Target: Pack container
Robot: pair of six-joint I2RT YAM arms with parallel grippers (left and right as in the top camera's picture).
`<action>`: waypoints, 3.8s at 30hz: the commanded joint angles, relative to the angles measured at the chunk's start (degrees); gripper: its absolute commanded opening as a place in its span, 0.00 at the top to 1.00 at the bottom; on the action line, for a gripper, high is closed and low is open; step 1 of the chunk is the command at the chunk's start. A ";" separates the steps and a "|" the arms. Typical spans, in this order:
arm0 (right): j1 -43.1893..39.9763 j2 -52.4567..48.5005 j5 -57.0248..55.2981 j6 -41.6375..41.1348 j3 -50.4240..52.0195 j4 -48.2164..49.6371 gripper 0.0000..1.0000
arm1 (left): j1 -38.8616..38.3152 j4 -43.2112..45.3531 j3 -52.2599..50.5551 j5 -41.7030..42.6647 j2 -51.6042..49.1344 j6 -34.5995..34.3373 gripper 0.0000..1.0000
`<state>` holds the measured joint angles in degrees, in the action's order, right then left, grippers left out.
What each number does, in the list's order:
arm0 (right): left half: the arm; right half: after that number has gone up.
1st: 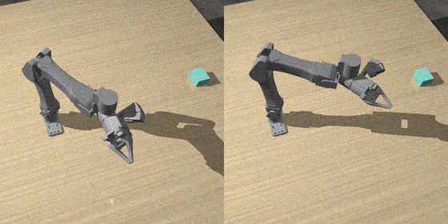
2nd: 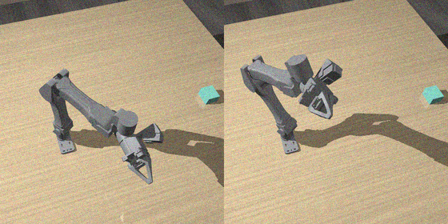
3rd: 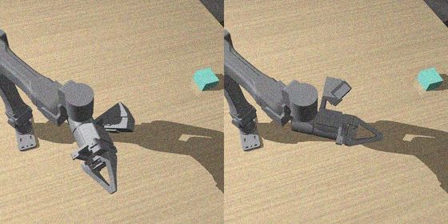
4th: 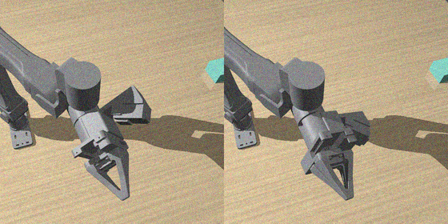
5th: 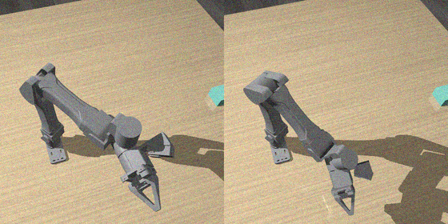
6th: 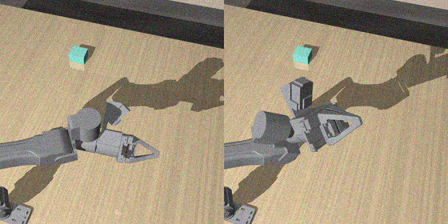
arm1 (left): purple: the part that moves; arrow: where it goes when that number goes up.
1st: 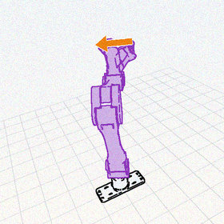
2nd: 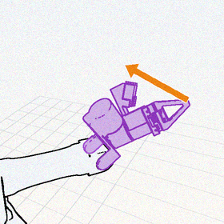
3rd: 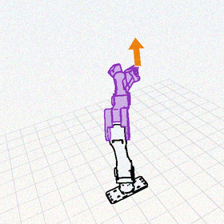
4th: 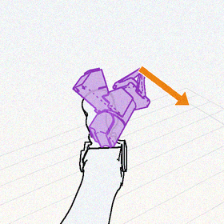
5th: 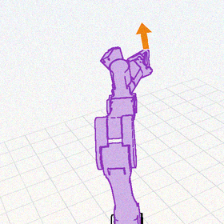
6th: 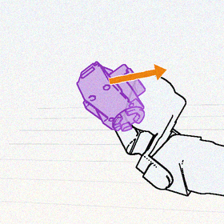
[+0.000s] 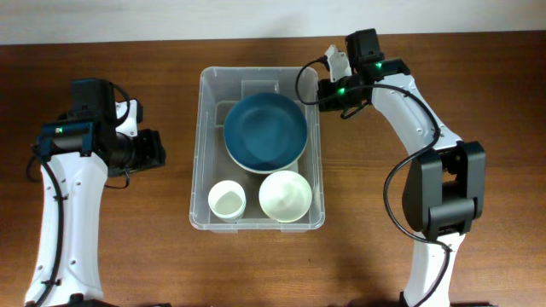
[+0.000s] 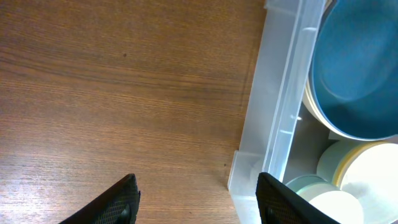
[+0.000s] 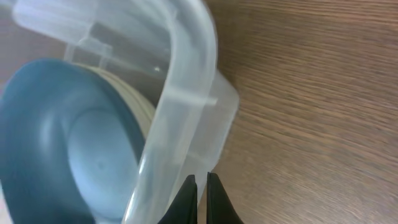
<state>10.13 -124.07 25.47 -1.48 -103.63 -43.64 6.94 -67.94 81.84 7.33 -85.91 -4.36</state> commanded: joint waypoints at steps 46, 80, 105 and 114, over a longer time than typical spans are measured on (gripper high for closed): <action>-13.53 47.10 -28.79 -6.56 14.69 -13.84 0.01 | -1.60 20.20 -16.39 -7.48 24.48 4.37 0.00; -13.33 106.09 -29.18 -5.84 57.68 -11.65 0.01 | -1.57 15.52 -34.23 -4.09 56.52 1.16 0.00; -11.52 123.89 -19.02 9.62 103.32 40.46 0.01 | -1.60 15.32 -34.23 -4.09 56.52 1.16 0.00; -11.54 123.56 -19.21 9.62 103.32 39.76 0.01 | -1.57 15.32 -34.23 -4.09 56.52 1.16 0.00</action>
<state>-1.87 -0.80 5.50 7.75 -0.58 -3.60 5.41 -52.75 47.77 2.61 -29.61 -2.66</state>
